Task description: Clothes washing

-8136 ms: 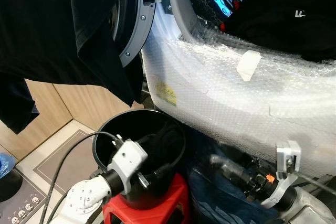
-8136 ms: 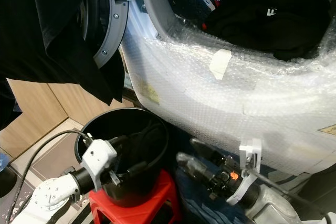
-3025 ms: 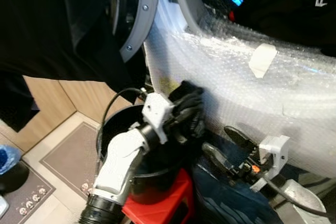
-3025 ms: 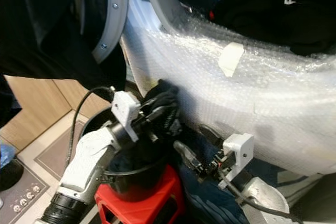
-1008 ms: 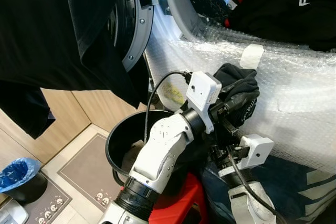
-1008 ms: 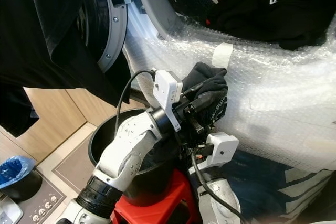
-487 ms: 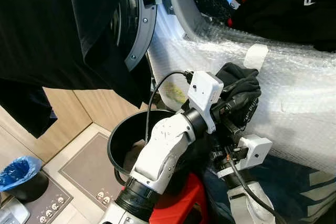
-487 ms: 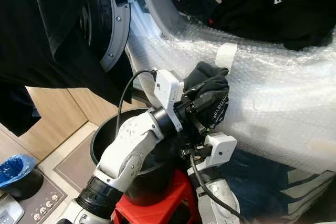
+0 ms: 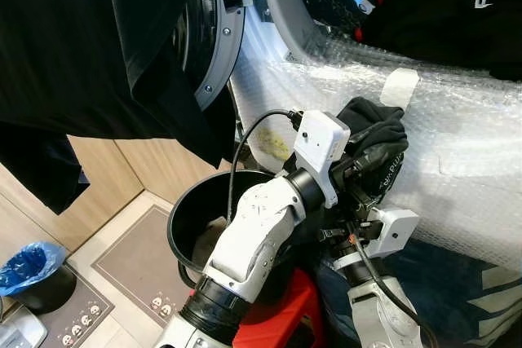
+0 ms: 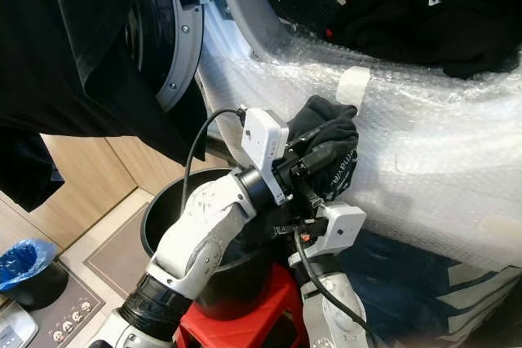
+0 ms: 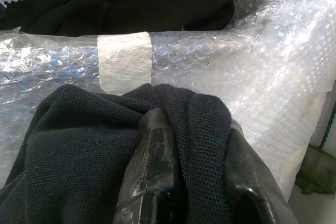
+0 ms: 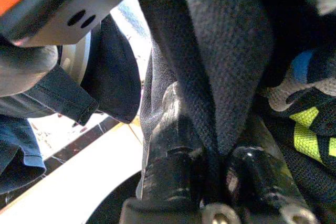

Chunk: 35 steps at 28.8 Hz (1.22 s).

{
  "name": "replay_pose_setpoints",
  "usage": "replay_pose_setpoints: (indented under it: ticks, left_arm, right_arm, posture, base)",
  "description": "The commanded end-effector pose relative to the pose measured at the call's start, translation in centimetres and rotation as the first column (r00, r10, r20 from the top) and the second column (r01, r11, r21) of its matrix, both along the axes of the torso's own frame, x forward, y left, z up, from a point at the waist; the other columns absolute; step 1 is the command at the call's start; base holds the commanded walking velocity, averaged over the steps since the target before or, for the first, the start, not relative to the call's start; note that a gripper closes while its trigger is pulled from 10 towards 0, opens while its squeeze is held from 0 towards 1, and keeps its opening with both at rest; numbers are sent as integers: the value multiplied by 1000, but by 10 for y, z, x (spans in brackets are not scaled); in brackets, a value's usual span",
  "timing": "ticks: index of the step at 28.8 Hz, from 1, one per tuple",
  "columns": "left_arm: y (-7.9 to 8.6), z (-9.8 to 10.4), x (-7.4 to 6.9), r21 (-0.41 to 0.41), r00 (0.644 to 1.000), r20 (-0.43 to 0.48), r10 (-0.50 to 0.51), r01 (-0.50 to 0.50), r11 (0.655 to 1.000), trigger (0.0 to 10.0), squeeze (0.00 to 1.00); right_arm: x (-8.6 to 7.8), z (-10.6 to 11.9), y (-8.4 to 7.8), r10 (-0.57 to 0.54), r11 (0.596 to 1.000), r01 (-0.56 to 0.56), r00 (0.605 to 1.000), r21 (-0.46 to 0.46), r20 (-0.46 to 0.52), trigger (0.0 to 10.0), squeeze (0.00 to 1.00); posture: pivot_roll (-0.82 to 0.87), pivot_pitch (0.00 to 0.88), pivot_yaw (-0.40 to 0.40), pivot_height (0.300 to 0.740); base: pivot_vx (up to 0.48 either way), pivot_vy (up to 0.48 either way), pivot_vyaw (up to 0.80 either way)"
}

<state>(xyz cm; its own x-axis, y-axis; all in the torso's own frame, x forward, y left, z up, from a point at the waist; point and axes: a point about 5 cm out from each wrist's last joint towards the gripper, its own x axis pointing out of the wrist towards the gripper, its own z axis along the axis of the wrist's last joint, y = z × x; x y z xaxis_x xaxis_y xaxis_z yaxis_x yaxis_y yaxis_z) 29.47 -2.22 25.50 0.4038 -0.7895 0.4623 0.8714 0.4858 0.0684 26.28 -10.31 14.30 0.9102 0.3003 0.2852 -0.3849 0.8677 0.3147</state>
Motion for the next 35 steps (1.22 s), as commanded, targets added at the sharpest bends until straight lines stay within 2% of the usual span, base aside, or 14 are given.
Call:
replay_pose_setpoints:
  ticks: [1,2,5,6,19,24,26,27,35]
  left_arm:
    - [-15,48,-22,-105,983,161,-90,108,989,10000,0]
    - [-15,48,-22,-106,983,158,-90,108,989,10000,0]
    - [-15,48,-22,-108,984,156,-90,107,988,10000,27]
    - [-15,48,-22,-113,984,152,-89,107,988,10000,1000]
    - [-10,49,-26,-134,981,146,-130,150,980,10000,1000]
    - [-2,42,-28,-84,979,151,-135,149,985,10000,1000]
    - [2,37,-33,-30,973,155,-173,179,983,10000,1000]
    - [6,35,-37,5,967,159,-197,199,980,10000,1000]
    - [20,31,-42,78,965,169,-199,188,979,10000,1000]
  right_arm:
    - [2,4,9,16,995,-16,1000,94,-3,0,0]
    - [1,6,9,20,989,-21,1000,143,3,0,0]
    - [1,8,8,22,987,-23,1000,161,11,0,0]
    - [0,10,7,26,984,-31,999,176,28,0,0]
    - [-4,16,9,107,968,-123,991,220,85,0,0]
    - [-7,17,10,173,960,-191,980,206,99,0,0]
    - [-8,17,9,217,953,-233,971,193,102,0,0]
    - [-8,18,7,239,947,-255,966,197,104,0,0]
    - [-3,16,-10,272,951,-282,958,124,92,0,0]
  posture:
    - [-151,51,181,740]
    - [-150,51,180,740]
    - [-152,51,179,740]
    - [-152,52,179,740]
    - [-153,47,169,740]
    - [-151,48,164,740]
    - [-142,48,158,740]
    - [-137,48,154,740]
    - [-123,40,140,740]
  base:
    - [0,0,0]
    - [0,0,0]
    - [0,0,0]
    - [0,0,0]
    - [0,0,0]
    - [0,0,0]
    - [0,0,0]
    - [0,0,0]
    - [0,0,0]
